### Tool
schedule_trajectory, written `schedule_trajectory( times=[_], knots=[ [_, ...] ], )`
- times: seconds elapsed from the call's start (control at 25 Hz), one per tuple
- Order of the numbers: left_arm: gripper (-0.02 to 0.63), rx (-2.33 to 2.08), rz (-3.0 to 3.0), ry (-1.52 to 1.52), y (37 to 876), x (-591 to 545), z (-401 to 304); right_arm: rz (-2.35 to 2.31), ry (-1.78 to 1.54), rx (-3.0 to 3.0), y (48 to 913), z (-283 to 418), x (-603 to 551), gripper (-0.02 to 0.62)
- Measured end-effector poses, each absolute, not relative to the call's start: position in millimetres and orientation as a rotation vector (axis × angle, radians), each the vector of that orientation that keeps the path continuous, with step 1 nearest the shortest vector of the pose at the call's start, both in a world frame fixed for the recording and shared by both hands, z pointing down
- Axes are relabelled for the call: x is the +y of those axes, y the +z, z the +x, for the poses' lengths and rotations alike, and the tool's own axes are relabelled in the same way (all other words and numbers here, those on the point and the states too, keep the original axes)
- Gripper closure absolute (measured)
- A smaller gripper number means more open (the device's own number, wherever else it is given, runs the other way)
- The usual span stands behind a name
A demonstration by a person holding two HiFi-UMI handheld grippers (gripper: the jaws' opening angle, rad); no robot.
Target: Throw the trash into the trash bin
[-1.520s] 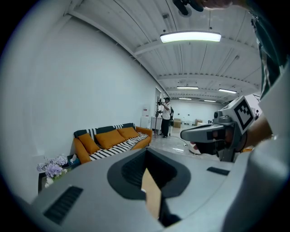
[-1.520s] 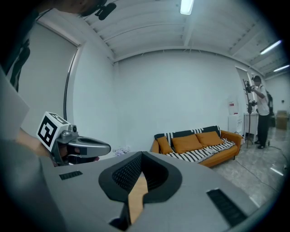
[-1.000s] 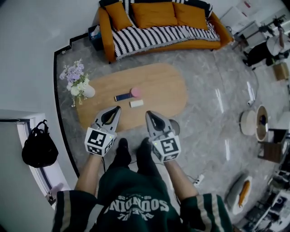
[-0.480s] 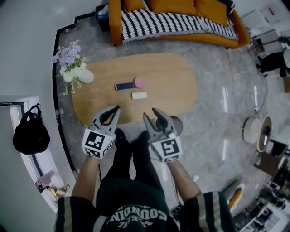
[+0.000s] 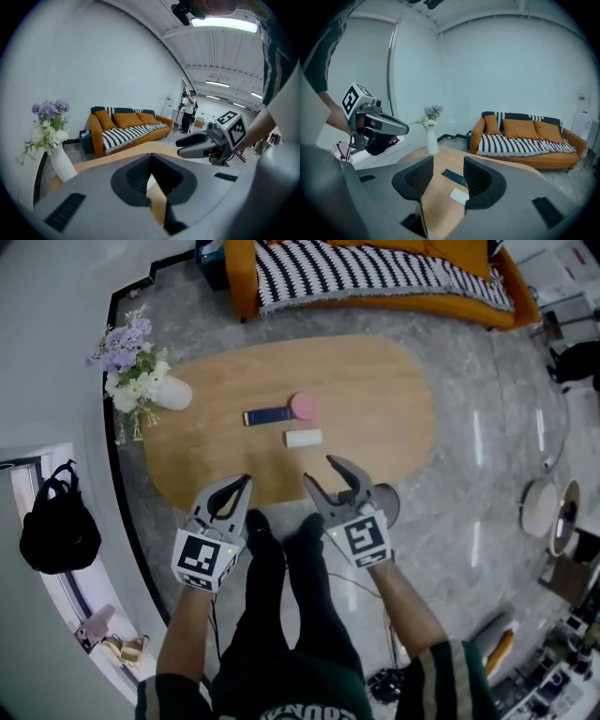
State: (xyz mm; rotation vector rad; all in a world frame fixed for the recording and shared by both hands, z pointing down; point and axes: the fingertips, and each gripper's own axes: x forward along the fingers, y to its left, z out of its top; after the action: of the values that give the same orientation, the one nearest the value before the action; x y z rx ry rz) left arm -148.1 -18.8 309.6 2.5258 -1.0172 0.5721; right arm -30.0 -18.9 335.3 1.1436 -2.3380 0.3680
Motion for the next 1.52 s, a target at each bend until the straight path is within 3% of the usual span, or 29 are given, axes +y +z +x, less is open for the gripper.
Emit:
schedule_trajectory(
  times=[0.76, 1.32, 1.52],
  knots=[
    [0.606, -0.944, 2.48, 0.648, 461, 4, -153, 0.858, 0.137, -2.143, 572, -39, -54, 0.371],
    [0.606, -0.975, 2.379, 0.647, 491, 21, -164, 0.586, 0.052, -2.007, 628, -39, -65, 0.331],
    [0.606, -0.988, 2.362, 0.651, 496, 17, -167, 0.633, 0.134, -2.018, 628, -40, -64, 0.373]
  ],
)
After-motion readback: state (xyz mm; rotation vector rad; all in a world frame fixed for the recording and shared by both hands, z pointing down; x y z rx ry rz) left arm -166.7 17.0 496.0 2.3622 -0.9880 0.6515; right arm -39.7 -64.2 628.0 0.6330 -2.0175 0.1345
